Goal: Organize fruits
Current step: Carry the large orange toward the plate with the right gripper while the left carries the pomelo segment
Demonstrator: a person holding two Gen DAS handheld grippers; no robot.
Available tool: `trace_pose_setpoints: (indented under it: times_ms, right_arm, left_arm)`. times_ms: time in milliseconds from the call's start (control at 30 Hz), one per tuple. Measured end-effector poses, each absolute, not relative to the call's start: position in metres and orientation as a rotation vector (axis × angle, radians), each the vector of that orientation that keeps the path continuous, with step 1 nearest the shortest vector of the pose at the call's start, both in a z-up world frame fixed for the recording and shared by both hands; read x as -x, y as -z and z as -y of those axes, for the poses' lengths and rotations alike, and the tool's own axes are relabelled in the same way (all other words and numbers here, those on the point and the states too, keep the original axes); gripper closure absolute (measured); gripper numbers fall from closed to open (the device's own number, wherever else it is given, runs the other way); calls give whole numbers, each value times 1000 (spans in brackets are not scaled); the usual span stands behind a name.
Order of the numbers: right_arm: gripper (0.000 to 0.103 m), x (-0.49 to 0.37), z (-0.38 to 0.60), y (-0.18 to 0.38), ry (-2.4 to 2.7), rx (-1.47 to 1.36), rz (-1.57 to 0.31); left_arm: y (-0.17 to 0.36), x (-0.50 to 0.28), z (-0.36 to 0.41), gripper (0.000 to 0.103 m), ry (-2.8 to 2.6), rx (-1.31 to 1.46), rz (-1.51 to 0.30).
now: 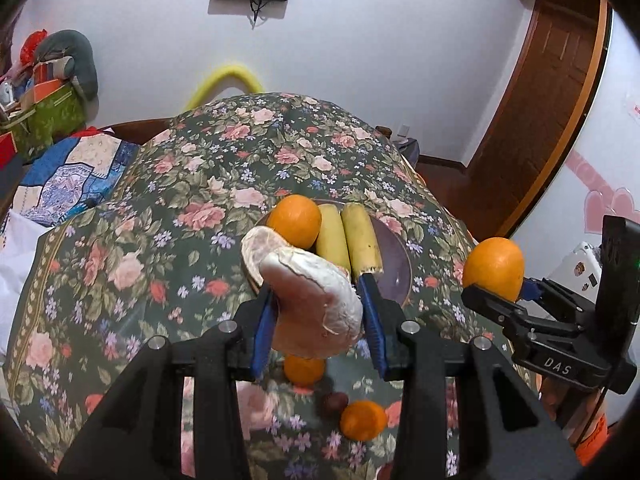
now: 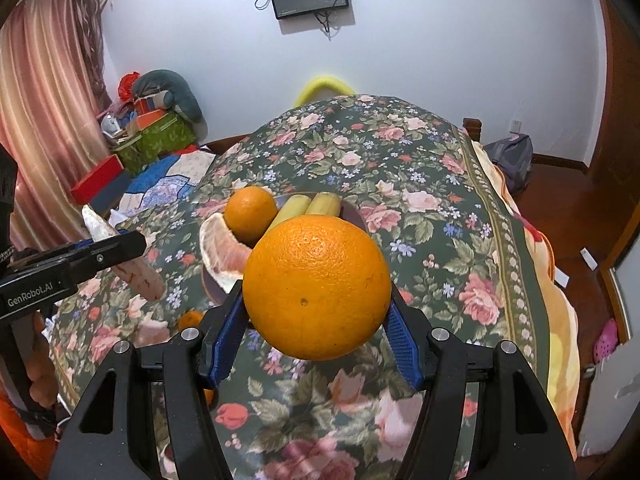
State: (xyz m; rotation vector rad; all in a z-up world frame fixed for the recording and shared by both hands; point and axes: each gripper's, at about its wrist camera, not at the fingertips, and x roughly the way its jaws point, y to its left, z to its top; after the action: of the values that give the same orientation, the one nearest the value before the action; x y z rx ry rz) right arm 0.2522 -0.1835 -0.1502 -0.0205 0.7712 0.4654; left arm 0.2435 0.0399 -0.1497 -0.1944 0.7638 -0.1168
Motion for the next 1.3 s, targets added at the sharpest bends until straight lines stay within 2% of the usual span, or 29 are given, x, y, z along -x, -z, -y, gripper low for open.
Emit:
trace_pose_setpoints:
  times_ms: [967,1300]
  right_arm:
    - [42,-347,164,192,-476,49,-864]
    - [41,-358,168,205,-509,14,-907]
  left_arm:
    - [182,-355,-16,65,134,154,-843]
    - [193,-368,-13,65,131,161,-860]
